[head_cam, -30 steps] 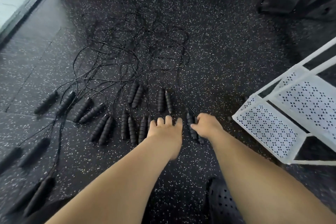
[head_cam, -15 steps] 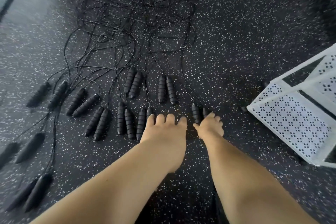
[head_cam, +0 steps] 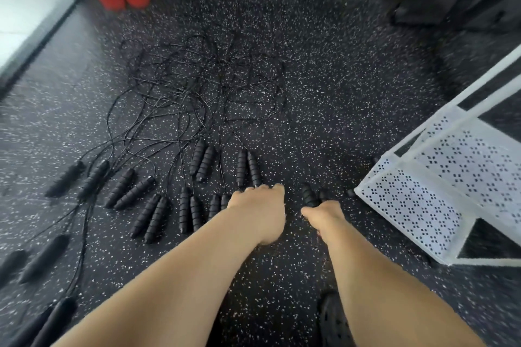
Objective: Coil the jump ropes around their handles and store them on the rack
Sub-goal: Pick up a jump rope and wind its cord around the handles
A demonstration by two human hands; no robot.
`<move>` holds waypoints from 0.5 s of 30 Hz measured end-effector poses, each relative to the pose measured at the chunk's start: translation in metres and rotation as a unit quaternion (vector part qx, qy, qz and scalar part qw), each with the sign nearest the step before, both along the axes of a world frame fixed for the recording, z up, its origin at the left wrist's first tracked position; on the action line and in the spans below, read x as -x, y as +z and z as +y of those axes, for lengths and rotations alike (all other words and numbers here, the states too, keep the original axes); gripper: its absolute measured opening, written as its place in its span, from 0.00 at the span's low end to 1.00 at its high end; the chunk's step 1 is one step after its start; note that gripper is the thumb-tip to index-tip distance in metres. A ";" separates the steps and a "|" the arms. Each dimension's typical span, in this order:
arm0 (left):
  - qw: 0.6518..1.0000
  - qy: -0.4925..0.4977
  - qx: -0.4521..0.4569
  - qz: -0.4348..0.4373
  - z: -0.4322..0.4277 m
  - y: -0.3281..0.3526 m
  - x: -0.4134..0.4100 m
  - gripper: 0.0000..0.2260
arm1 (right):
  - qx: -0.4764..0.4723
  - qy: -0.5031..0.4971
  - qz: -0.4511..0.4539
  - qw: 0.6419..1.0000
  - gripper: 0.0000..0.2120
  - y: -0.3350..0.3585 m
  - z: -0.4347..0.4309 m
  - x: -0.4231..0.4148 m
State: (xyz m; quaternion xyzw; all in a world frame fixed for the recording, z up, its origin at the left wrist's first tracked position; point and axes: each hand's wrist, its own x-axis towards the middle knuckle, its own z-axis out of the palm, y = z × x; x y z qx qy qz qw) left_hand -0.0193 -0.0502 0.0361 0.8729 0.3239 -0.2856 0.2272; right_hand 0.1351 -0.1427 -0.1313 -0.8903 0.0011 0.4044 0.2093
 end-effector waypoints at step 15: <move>0.842 0.394 0.237 -0.282 -0.051 0.099 -0.018 0.27 | -0.296 -0.022 0.120 0.947 0.08 0.248 -0.049 0.041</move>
